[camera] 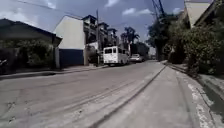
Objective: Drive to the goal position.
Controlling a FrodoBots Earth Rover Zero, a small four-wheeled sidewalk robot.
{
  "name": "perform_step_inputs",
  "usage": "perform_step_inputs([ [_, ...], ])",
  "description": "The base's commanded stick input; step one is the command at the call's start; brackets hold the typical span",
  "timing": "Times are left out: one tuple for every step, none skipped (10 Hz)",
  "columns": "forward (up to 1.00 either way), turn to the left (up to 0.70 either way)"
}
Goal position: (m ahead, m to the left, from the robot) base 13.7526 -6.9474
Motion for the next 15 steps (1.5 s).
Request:
perform_step_inputs([
  [0.70,0.00],
  [0.70,0.00],
  [0.70,0.00],
  [0.70,-0.07],
  [0.70,-0.26],
  [0.70,-0.34],
  [0.70,-0.35],
  [0.70,-0.35],
  [0.70,-0.35],
  [0.70,-0.35],
  [0.70,-0.35],
  [0.70,-0.35],
  [0.70,-0.35],
  [0.70,-0.35],
  [0.70,-0.35],
])
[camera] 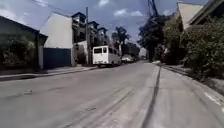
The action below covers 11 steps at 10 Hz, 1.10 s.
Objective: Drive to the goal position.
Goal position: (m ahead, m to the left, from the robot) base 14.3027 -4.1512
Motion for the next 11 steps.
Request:
perform_step_inputs([
  [0.70,-0.32],
  [0.70,-0.16],
  [0.70,-0.18],
  [0.70,-0.30],
  [0.70,-0.35],
  [0.70,-0.35],
  [0.70,-0.35],
  [0.70,-0.35],
  [0.70,-0.35],
  [0.70,-0.35],
  [0.70,-0.35],
])
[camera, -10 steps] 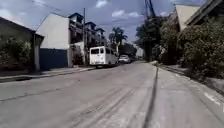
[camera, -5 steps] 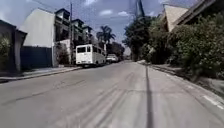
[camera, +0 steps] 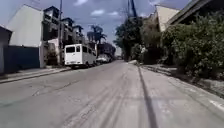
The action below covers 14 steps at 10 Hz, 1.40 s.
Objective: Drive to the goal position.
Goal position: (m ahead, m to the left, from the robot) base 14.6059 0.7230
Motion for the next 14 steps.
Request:
perform_step_inputs([
  [0.70,-0.33],
  [0.70,-0.35],
  [0.70,-0.35],
  [0.70,-0.35],
  [0.70,-0.16],
  [0.70,-0.01],
  [0.70,0.00],
  [0.70,0.00],
  [0.70,0.00],
  [0.70,0.00],
  [0.70,0.00],
  [0.70,0.00],
  [0.70,0.00],
  [0.70,0.00],
])
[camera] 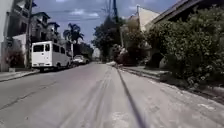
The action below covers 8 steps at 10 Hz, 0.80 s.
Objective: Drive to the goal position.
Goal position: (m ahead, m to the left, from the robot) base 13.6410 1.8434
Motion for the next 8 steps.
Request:
perform_step_inputs([
  [0.70,0.00],
  [0.70,0.00],
  [0.70,0.00],
  [0.70,0.00],
  [0.70,0.00],
  [0.70,0.00],
  [0.70,0.00],
  [0.70,0.00],
])
